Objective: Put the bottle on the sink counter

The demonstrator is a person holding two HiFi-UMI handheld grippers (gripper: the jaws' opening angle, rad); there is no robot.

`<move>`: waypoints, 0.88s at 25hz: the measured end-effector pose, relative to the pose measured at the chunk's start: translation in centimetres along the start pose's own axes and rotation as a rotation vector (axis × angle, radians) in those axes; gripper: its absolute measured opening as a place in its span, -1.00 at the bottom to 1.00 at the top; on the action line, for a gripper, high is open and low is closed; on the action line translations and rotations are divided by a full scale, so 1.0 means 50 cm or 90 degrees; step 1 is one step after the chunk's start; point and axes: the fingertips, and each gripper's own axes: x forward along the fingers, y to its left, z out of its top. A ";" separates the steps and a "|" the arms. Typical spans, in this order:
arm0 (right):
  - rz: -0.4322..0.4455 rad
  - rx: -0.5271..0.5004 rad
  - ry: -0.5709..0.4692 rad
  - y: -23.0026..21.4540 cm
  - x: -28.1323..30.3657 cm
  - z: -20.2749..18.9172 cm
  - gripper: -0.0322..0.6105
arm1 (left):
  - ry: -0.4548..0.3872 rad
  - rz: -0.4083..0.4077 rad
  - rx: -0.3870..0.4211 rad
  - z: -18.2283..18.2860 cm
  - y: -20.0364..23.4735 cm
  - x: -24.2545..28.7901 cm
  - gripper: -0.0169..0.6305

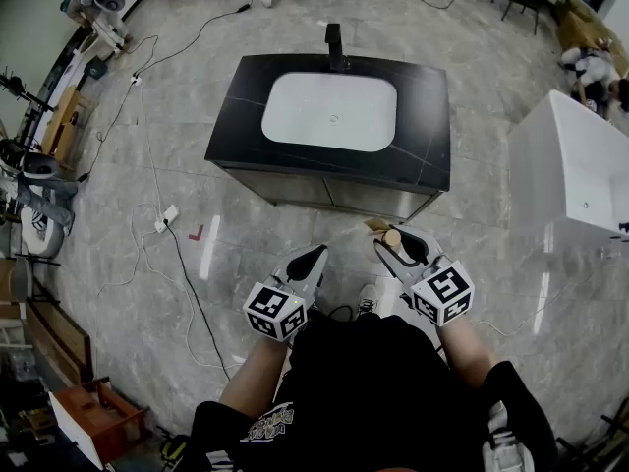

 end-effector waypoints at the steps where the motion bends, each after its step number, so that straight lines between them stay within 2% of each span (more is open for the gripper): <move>1: 0.000 0.000 -0.001 -0.003 -0.001 0.001 -0.38 | 0.000 0.000 0.000 0.000 -0.001 0.002 -0.95; 22: 0.012 0.013 -0.021 0.003 0.011 0.015 -0.38 | -0.003 0.002 -0.001 0.003 0.008 -0.003 -0.95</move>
